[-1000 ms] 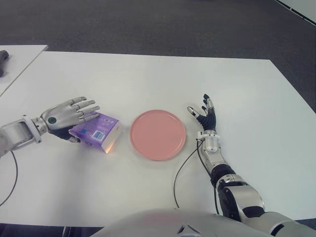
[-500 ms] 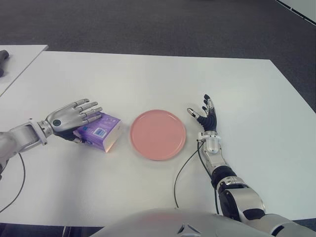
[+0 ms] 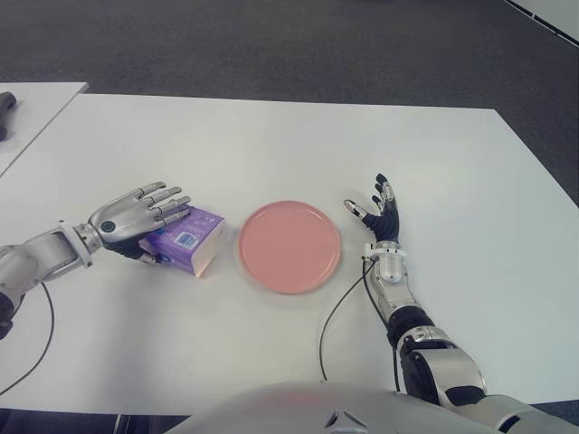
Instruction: Put the tissue paper into the plate.
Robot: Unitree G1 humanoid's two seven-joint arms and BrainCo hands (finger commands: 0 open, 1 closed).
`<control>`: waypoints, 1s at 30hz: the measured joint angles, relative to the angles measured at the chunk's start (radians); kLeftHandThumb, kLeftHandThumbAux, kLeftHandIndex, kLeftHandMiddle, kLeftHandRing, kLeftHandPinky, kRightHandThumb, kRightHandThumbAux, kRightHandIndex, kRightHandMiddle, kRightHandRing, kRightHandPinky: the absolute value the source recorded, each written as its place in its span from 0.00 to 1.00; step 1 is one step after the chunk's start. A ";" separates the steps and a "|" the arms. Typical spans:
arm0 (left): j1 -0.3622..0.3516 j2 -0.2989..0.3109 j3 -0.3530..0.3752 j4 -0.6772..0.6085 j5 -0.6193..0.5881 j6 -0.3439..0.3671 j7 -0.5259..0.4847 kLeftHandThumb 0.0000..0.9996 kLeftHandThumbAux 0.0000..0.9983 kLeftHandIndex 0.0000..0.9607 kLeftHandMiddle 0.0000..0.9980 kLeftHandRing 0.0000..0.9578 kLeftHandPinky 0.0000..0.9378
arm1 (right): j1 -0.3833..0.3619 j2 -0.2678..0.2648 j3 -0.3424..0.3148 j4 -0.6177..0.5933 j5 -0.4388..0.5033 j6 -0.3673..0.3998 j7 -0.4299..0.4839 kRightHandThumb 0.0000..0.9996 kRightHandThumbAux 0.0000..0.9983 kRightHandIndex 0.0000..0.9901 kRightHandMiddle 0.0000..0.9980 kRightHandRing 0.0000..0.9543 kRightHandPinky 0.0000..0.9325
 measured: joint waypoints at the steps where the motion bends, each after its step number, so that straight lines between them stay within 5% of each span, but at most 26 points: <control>1: 0.001 -0.002 -0.001 0.001 -0.006 0.001 0.000 0.48 0.27 0.00 0.00 0.00 0.00 | 0.000 0.000 0.000 0.000 0.000 0.000 0.000 0.02 0.79 0.03 0.01 0.00 0.01; 24: 0.018 -0.060 -0.035 0.037 -0.094 0.038 -0.008 0.49 0.30 0.00 0.00 0.00 0.00 | 0.006 0.008 -0.007 -0.004 0.008 -0.003 0.021 0.07 0.78 0.02 0.00 0.00 0.00; 28: 0.011 -0.072 -0.047 0.061 -0.095 0.036 0.027 0.51 0.38 0.02 0.07 0.10 0.18 | 0.006 0.005 -0.008 -0.003 0.014 -0.003 0.043 0.07 0.78 0.01 0.00 0.00 0.00; 30: 0.006 -0.087 -0.053 0.082 -0.096 0.036 0.066 0.63 0.57 0.27 0.34 0.37 0.43 | 0.006 0.003 -0.010 0.000 0.021 -0.002 0.061 0.06 0.78 0.01 0.00 0.00 0.01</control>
